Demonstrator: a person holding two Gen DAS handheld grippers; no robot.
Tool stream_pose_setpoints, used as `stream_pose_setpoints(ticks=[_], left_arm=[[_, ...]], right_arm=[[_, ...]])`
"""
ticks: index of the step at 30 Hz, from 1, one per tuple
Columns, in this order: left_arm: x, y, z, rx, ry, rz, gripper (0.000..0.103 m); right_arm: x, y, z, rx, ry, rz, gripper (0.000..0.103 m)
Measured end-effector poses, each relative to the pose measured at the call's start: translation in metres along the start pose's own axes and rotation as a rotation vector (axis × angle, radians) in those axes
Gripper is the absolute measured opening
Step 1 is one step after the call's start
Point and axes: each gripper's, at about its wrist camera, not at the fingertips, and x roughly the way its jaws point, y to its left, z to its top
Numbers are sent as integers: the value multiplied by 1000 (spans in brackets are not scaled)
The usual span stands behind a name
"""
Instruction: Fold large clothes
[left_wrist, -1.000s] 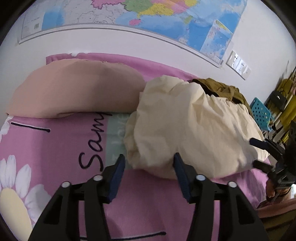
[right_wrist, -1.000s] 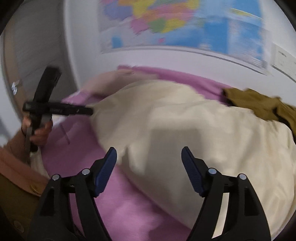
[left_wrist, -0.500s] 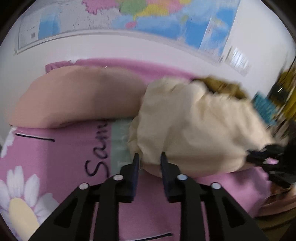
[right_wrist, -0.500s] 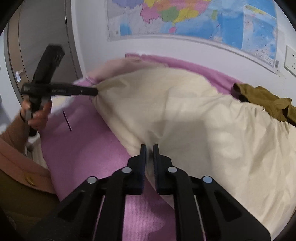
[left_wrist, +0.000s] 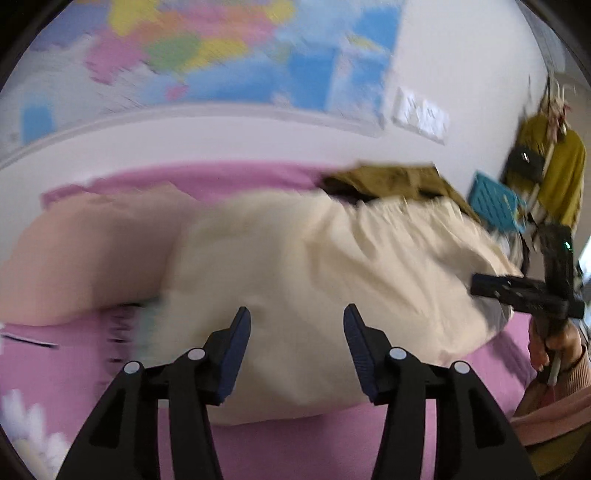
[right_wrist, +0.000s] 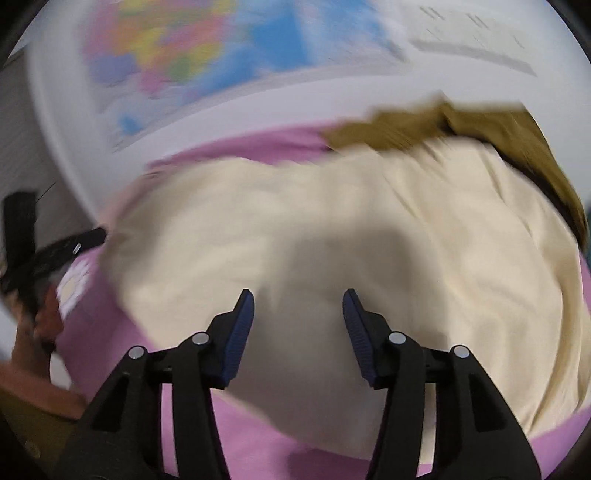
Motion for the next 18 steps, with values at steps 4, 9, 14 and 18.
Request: stream_pose_setpoints(ticks=[4,9,14,18], left_arm=[[44,-14,-1,8,115,36,49],[43,-23,14,16,85,25,49],[61,-40,38,47,90,20,50],[102,-41,52,50,173,79,50]], right_arm=[[-5,2,-1,-26,-9,-21,40],[-25,-3,12,-32,-96,-40,42],[-12,-16,31,-10,-94,-121,49],[16,-34,38,-11,-26,-189,32]])
